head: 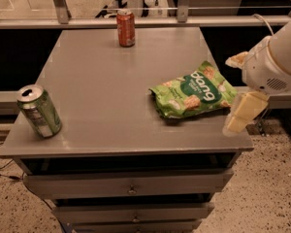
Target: Move green rice chip bag near coke can
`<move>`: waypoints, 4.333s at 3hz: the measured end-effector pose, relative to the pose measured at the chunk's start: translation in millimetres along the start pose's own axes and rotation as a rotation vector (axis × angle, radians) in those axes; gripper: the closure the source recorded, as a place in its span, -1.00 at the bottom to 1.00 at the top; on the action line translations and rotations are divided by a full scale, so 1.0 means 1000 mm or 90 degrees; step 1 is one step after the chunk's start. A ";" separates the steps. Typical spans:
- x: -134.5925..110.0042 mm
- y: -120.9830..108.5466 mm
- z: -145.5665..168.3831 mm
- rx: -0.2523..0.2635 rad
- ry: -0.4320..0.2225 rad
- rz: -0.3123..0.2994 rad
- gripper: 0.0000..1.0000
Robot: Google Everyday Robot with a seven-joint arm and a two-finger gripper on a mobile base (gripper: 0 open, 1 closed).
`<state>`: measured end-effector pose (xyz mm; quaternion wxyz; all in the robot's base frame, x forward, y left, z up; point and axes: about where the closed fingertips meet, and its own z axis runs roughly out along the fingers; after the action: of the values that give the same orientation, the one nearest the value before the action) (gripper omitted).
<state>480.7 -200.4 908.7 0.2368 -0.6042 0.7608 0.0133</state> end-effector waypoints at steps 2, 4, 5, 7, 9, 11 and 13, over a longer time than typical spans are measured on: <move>-0.022 -0.020 0.069 0.002 -0.084 0.009 -1.00; -0.035 -0.031 0.096 0.009 -0.107 0.021 -0.19; -0.040 -0.042 0.095 0.018 -0.103 0.012 0.28; -0.042 -0.082 0.057 0.080 -0.081 -0.022 1.00; -0.052 -0.105 0.068 0.109 -0.106 -0.044 1.00; -0.087 -0.218 0.102 0.205 -0.158 -0.101 1.00; -0.109 -0.300 0.119 0.267 -0.188 -0.105 1.00</move>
Offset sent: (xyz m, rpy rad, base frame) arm 0.0719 0.0555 -0.0740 0.2004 -0.0492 0.0172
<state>816.7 -145.1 923.7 0.4656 -0.5934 0.6522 -0.0756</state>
